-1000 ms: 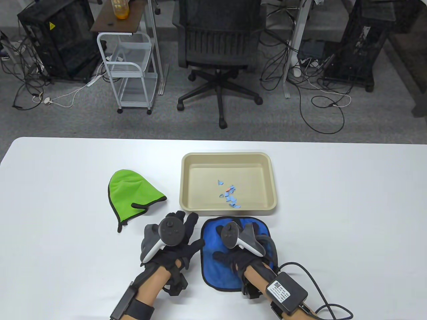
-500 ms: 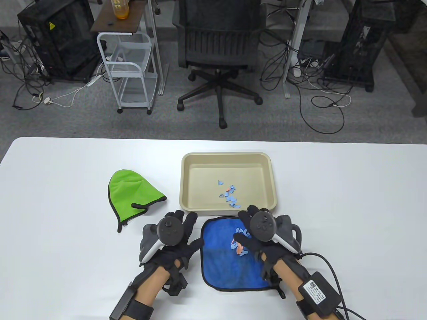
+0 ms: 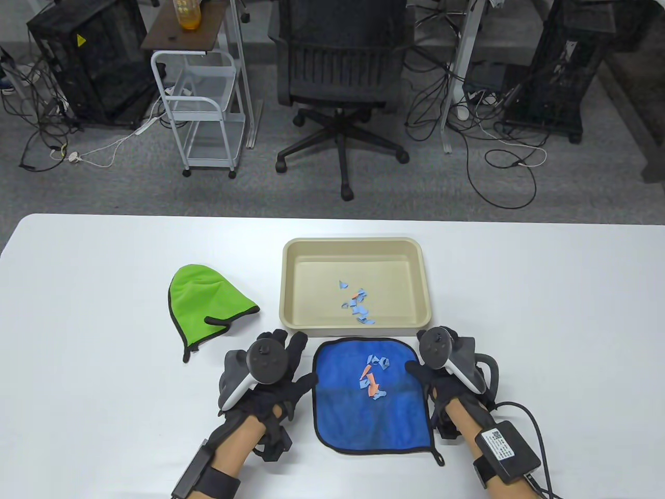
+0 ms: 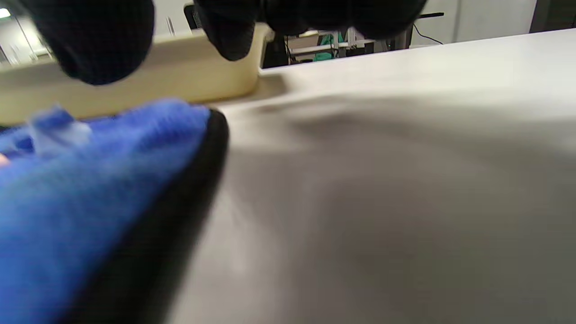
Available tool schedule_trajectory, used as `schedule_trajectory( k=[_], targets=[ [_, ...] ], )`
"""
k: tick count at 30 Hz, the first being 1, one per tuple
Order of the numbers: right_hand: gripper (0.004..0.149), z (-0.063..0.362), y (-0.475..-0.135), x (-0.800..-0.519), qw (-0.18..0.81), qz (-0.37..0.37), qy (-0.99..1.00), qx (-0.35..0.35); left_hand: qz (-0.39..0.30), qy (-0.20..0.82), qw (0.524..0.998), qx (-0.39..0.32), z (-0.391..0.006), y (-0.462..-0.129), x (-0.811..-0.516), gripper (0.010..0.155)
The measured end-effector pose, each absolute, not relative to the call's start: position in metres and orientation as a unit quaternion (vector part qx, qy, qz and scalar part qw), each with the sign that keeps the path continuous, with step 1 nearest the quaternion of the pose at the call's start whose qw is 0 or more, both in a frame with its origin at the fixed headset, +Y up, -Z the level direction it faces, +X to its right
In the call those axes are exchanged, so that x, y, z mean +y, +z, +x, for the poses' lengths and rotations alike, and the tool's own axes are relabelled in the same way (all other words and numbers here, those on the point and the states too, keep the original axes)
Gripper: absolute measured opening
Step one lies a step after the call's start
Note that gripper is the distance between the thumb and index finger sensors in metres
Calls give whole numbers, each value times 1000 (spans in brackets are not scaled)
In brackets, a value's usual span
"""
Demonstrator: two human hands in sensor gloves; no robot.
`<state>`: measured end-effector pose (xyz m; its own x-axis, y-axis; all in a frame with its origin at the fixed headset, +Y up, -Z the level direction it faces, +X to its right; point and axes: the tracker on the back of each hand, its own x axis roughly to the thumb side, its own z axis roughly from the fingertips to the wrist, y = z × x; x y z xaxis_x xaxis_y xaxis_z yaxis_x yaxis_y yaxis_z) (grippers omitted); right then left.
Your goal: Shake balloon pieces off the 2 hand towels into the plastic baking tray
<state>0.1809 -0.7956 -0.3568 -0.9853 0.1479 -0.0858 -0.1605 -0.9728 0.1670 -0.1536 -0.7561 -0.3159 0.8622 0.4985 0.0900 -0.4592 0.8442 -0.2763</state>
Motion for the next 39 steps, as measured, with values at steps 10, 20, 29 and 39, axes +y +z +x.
schedule_trajectory(
  k=[10,20,29,39],
  targets=[
    [74,183,-361,-810,82,-63,986,132,-124,248,958,-77,-154,-315,-756,83],
    [48,175,-357,-807,103,-100,983,118,-123,247,958,-77,-154,-316,-757,83],
    [36,169,-352,-802,131,-85,979,129,-129,239,960,-71,-153,-316,-760,83],
    [40,163,-339,-772,235,-38,969,63,-164,226,960,12,-145,-325,-780,84]
  ],
)
